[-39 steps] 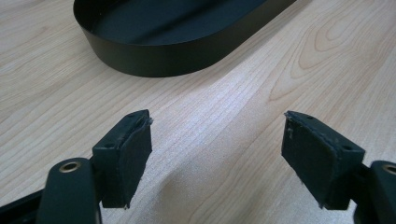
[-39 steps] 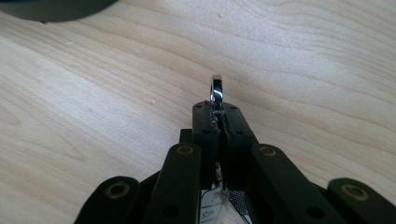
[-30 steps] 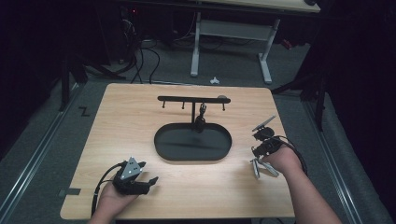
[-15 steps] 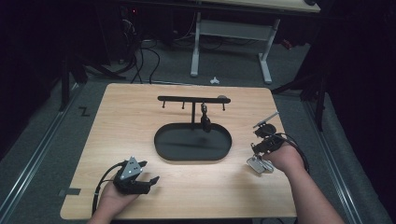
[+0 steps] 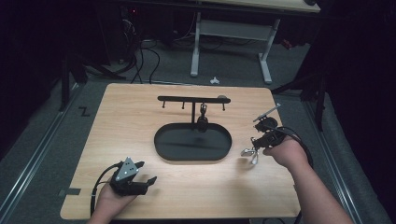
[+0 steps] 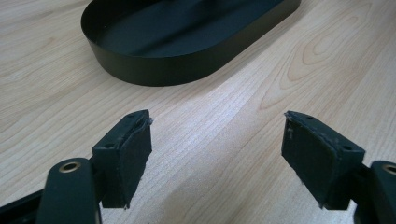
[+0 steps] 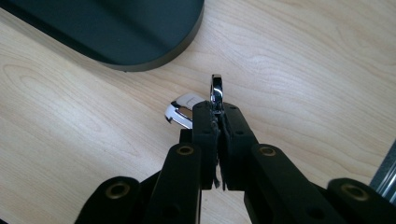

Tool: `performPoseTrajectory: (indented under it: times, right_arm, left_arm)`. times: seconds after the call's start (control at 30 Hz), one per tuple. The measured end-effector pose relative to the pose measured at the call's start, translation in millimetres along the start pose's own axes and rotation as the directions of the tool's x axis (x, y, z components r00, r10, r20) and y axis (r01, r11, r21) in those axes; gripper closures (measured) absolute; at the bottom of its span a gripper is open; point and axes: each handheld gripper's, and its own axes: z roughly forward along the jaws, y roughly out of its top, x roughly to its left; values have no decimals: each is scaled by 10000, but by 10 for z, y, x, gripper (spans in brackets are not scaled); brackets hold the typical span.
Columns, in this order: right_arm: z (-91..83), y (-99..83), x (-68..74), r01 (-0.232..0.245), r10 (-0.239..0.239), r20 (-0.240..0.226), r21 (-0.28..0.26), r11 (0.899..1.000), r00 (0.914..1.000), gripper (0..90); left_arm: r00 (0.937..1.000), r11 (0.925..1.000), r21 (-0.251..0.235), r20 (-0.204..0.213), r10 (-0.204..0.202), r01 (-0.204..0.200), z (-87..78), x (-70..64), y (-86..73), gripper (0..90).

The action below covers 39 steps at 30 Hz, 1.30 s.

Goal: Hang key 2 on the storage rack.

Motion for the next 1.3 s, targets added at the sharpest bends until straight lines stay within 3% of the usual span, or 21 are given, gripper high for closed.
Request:
performPoseTrajectory:
  times: [0.23,0.63,1.3]
  right_arm:
    - [-152,98,49,240,-239,68,-184,9995,9997,864]
    - [-259,233,143,437,-434,93,-269,9987,9990,864]
    - [-210,399,256,656,-656,14,-270,9975,9978,863]
  left_arm:
    - [10000,10000,-3,25,7,-7,13,10,3,248]
    - [10000,10000,34,12,46,-46,11,17,4,248]
    - [9999,10000,-7,-108,-17,17,-25,27,-23,247]
